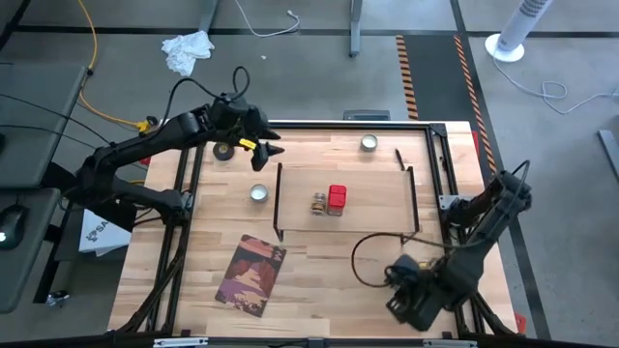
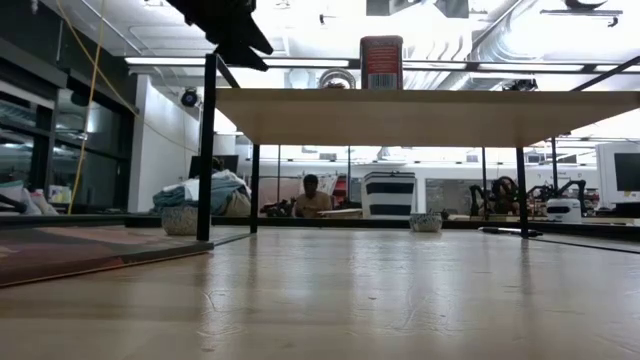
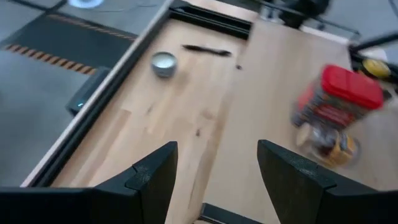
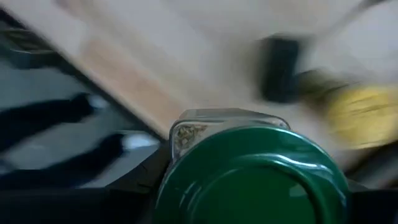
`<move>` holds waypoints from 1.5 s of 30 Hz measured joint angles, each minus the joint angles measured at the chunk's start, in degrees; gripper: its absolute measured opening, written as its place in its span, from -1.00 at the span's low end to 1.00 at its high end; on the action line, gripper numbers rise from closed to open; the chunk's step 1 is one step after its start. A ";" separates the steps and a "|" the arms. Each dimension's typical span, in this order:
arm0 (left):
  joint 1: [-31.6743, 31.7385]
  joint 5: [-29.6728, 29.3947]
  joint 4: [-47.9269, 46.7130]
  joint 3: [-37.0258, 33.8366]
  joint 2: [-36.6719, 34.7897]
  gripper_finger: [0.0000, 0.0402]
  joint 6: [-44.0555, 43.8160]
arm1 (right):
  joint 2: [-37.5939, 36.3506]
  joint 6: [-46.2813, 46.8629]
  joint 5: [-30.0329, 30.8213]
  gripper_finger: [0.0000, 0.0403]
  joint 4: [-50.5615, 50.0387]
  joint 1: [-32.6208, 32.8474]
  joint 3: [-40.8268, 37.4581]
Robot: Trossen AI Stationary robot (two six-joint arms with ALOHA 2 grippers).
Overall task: Shelf spices
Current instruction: Remove the green seasoning bottle from the shelf, then remove the red seasoning can from the shelf
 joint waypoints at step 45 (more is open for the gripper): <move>-8.49 4.47 17.17 1.22 -1.49 0.10 -7.55 | 15.31 -23.79 4.16 0.65 4.55 -10.19 2.78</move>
